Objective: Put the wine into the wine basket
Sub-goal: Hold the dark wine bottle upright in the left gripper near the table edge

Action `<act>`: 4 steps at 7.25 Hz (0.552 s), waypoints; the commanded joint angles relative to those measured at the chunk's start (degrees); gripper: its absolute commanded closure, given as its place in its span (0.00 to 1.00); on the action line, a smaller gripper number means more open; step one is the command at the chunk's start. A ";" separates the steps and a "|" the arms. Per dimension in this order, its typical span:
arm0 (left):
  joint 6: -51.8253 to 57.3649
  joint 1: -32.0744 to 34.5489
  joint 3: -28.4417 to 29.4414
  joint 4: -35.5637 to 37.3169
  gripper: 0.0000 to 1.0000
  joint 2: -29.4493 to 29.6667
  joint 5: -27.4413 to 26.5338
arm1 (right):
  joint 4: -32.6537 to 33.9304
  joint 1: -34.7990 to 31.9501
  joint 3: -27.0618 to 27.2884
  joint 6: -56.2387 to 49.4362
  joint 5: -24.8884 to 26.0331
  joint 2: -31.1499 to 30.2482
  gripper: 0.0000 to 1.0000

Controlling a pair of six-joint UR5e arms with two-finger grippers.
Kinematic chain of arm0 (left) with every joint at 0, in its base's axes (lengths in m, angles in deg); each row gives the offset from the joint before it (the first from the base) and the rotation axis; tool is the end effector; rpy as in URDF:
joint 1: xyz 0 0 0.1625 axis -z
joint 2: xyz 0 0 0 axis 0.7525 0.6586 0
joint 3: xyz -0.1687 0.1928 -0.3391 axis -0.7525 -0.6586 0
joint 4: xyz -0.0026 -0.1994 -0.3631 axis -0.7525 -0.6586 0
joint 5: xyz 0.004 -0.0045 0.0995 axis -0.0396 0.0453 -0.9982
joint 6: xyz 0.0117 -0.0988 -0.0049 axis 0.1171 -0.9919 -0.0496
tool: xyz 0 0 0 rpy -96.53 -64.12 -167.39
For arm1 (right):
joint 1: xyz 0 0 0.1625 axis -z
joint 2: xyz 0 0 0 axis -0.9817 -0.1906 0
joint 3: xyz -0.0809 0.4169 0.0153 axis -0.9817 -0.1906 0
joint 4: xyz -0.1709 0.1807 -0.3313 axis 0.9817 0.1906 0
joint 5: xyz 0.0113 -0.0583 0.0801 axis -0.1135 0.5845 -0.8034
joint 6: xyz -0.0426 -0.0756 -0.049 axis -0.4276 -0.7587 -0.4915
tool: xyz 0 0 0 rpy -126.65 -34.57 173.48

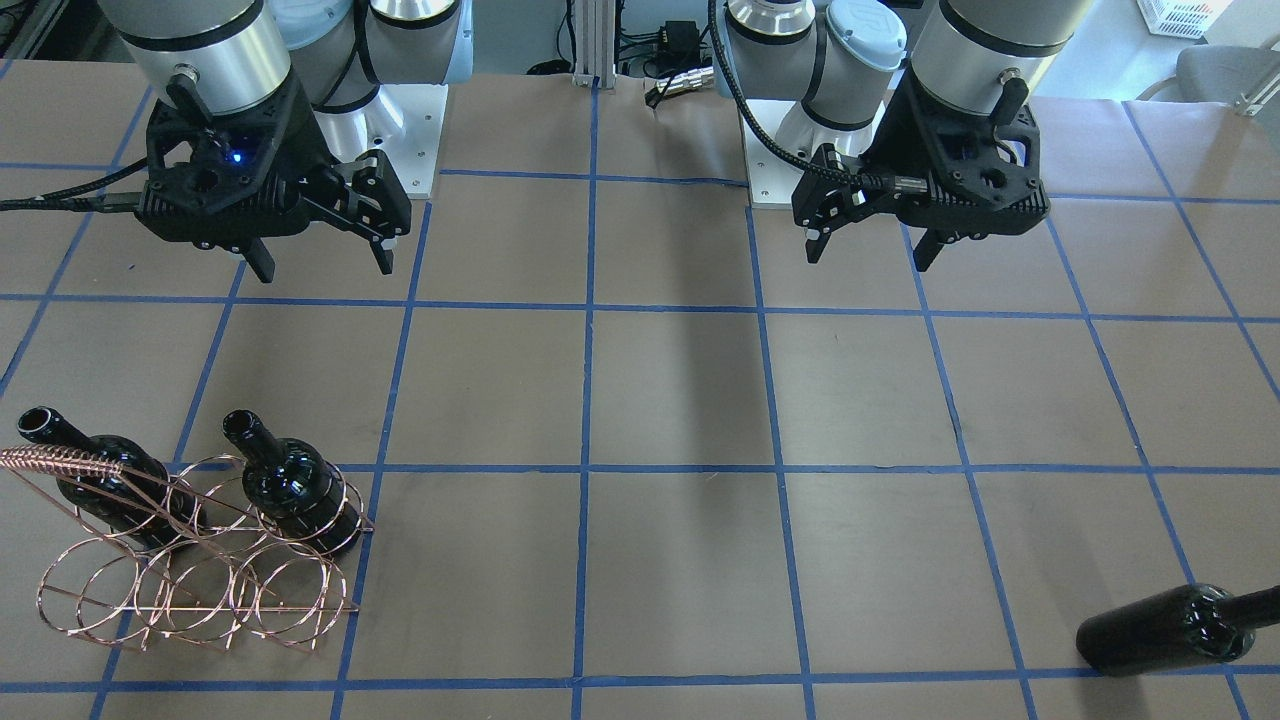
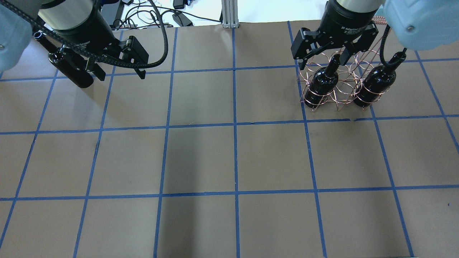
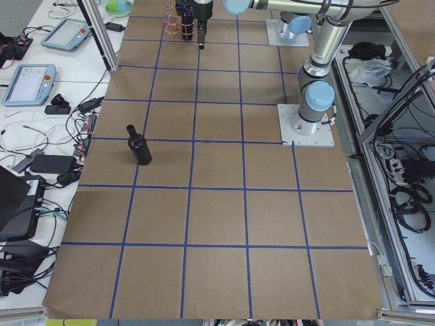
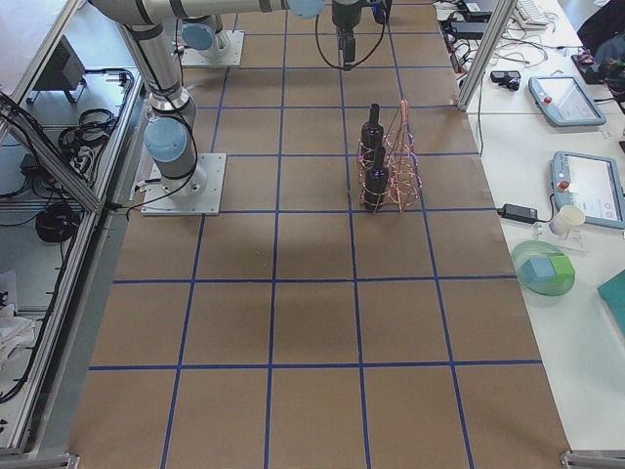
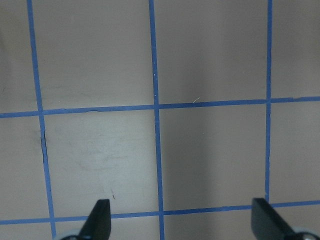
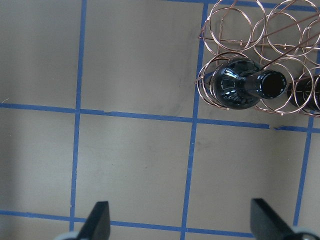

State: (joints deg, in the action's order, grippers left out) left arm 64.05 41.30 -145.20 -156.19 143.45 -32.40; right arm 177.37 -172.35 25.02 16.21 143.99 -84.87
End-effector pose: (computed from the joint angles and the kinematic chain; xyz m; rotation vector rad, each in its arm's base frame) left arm -0.1376 -0.4977 0.5154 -0.0508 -3.1062 0.0471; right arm 0.1663 -0.5119 0.5092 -0.1395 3.1071 -0.1015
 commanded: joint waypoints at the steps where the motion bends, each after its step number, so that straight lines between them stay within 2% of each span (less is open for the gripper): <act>1: -0.06 0.16 -0.14 -1.56 0.00 -0.25 -0.16 | 0.65 0.00 0.00 0.16 0.16 0.45 0.00; 3: 3.25 -1.24 -0.31 -0.43 0.00 -0.34 -3.39 | 0.65 0.00 0.09 0.95 0.42 0.80 0.00; 4: 8.68 -5.68 -0.66 2.97 0.00 -0.25 -4.28 | 0.56 0.00 0.00 1.13 0.77 0.72 0.00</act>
State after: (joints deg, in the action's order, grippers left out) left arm 67.46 39.46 -145.52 -156.04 143.15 -35.04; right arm 177.99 -172.35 25.06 17.00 144.39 -84.17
